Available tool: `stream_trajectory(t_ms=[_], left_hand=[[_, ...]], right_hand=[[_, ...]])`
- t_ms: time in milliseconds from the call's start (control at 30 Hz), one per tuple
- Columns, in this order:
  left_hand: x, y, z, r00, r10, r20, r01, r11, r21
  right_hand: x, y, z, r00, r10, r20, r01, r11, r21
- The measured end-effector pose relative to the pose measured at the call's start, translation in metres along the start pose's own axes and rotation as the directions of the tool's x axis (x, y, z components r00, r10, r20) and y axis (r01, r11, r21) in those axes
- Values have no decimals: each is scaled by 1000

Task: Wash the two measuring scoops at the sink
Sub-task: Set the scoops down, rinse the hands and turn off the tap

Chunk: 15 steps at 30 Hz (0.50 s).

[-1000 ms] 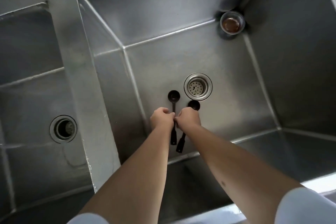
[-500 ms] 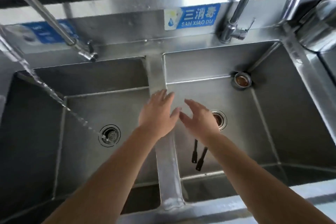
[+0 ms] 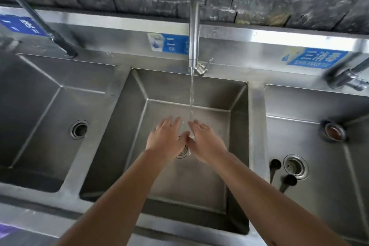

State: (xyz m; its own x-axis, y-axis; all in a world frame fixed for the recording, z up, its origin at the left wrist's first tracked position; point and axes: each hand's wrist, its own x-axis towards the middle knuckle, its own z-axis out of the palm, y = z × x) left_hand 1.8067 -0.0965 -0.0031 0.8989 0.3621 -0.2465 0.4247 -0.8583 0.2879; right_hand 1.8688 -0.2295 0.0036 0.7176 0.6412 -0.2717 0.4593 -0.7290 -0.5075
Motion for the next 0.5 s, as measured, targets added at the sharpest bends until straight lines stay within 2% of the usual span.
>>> stream_trajectory(t_ms=[300, 500], left_hand=[[19, -25, -7, 986, 124, 114, -125, 992, -1], [41, -30, -11, 969, 202, 141, -203, 979, -7]], right_hand=[[26, -19, 16, 979, 205, -7, -205, 975, -87], [46, -21, 23, 939, 341, 30, -338, 938, -78]])
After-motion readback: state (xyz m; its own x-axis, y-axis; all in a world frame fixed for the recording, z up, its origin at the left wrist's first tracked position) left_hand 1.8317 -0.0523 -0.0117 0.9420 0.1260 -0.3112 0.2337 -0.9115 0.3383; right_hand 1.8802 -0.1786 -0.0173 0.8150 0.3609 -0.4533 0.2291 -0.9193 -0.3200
